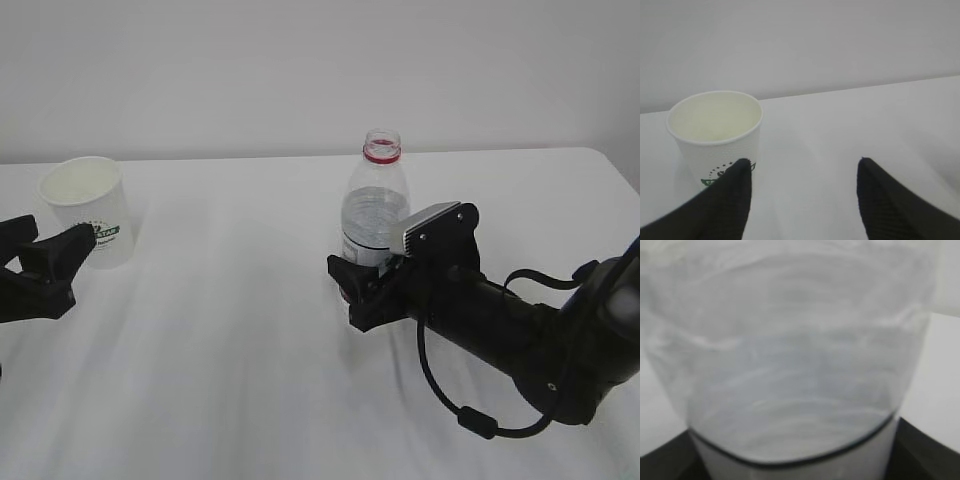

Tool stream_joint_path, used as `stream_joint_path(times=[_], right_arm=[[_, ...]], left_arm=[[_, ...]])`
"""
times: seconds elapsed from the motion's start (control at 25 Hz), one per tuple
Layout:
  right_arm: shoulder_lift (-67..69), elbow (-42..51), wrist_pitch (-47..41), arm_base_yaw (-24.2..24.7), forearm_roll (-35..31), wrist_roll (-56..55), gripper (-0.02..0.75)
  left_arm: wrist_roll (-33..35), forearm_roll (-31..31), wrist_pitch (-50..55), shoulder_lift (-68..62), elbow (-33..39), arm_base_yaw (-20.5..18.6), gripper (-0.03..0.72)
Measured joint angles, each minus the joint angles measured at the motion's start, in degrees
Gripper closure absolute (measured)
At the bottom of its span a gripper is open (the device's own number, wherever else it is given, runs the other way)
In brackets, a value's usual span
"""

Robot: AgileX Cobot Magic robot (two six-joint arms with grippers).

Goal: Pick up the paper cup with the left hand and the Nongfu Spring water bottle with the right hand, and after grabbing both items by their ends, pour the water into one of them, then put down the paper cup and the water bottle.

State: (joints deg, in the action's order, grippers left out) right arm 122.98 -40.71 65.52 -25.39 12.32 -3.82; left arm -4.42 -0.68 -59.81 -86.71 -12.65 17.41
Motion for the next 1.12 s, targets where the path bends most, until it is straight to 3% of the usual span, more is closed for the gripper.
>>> stream_joint_path(times=[0.16,0.92,1.12], right_arm=[[0.0,0.0,0.2,0.0,-0.1,0.0,0.226],[0.0,0.0,0.2,0.0,-0.2,0.4,0.230],[0.0,0.0,0.2,0.0,-0.2,0.8,0.262]], left_arm=[[0.0,0.0,-0.3,0.0,0.0,0.0,0.217],[0.0,0.0,-0.6,0.0,0.0,0.0,0.218],[0.0,0.0,-0.6,0.0,0.0,0.0,0.218]])
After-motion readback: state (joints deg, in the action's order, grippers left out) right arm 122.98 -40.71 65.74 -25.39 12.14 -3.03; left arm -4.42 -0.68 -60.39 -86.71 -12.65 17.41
